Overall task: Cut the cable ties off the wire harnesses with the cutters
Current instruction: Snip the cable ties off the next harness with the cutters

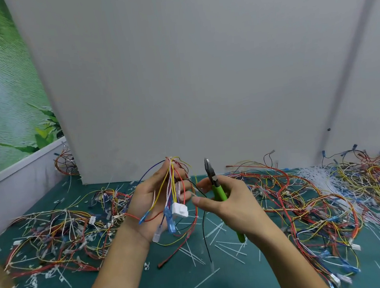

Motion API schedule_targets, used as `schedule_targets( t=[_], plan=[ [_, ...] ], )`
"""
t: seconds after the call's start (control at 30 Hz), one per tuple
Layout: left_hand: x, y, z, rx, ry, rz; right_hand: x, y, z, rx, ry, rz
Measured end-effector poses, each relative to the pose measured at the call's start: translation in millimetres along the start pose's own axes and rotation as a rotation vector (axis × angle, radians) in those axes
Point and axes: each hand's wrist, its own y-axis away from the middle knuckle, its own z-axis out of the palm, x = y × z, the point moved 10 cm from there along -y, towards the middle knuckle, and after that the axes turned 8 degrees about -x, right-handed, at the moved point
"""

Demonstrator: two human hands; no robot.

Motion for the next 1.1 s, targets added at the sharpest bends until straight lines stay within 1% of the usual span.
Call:
schedule_targets(
  t=[0.17,0.27,0.33,0.4,0.47,0.53,0.6,0.67,0.77,0.87,0.97,1.1],
  plan=[
    [-9,1,-6,0.064,-0.004,-0.043,-4,-2,-4,0.042,0.057,-0.055],
    [-9,3,-11,0.144,-0.052,-0.056,-3,-2,-3,0.037,-0.011,-0.072],
    [-6,5,-19,0.222,-0.061,-0.05,-1,-3,-10,0.077,-0.047,-0.06],
    [3,8,-29,0.301,-0.186,-0.025,3,-3,-17,0.102,-0.065,-0.035],
    [15,10,-38,0.366,-0.32,0.012,8,-4,-23,0.112,-0.147,0.005],
    [24,12,-42,0.399,-0.353,0.054,14,-4,-27,0.106,-0.254,0.046],
    [29,15,-45,0.413,-0.304,0.088,17,-4,-29,0.081,-0.353,0.077],
    [32,18,-50,0.452,-0.276,0.085,19,-4,-28,0.053,-0.446,0.098],
    [28,24,-57,0.48,-0.246,-0.015,22,-5,-24,0.028,-0.601,0.132],
    [28,33,-63,0.525,-0.22,-0.11,20,-6,-21,-0.014,-0.702,0.142],
    [35,39,-66,0.544,-0.171,-0.132,15,-5,-22,-0.057,-0.749,0.124],
    [40,39,-61,0.466,-0.08,-0.165,17,-5,-33,-0.026,-0.679,0.108]
  ],
)
